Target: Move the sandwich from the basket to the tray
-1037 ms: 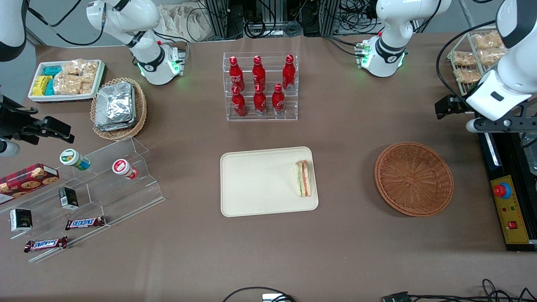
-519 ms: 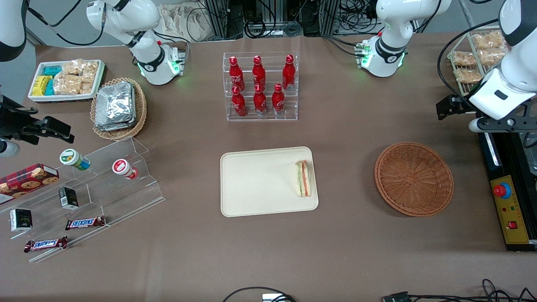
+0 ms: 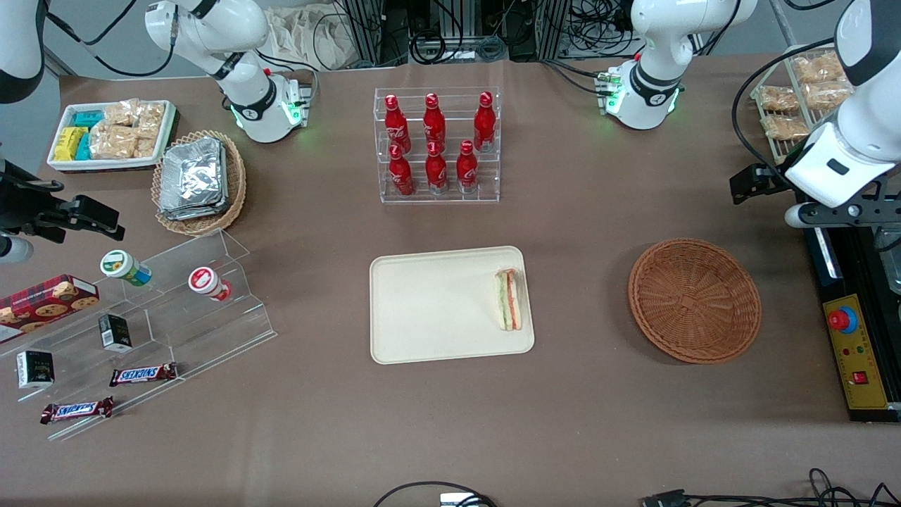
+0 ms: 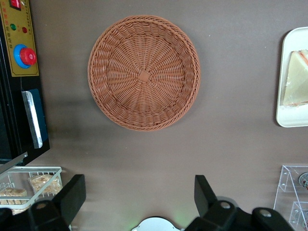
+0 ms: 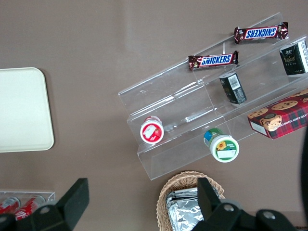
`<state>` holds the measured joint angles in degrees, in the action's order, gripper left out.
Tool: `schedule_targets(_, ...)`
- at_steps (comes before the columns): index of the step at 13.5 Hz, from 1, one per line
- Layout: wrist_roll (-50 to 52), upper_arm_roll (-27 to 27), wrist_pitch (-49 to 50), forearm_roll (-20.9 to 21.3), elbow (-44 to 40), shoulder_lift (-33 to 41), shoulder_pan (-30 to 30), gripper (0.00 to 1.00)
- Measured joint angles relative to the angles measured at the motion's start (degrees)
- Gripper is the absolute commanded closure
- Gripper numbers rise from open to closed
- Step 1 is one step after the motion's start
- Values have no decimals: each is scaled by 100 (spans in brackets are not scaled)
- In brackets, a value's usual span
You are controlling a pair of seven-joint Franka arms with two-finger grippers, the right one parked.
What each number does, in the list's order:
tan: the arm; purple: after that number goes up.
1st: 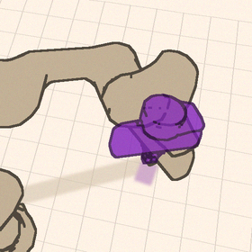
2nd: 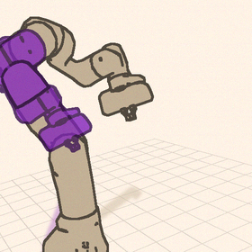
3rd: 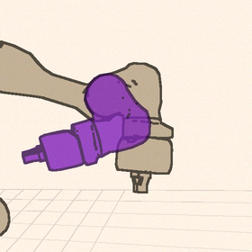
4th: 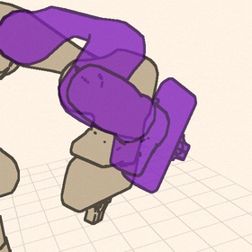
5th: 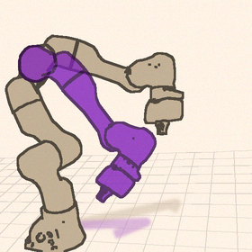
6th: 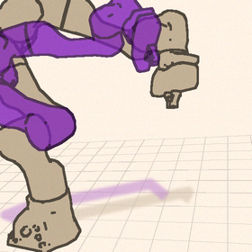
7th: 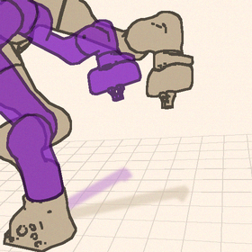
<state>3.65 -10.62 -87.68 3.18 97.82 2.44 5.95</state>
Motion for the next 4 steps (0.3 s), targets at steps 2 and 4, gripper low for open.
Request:
schedule_targets(2,11,0,0,-1,0,0,1,0)
schedule_targets(4,11,3,0,-51,0,0,2,0)
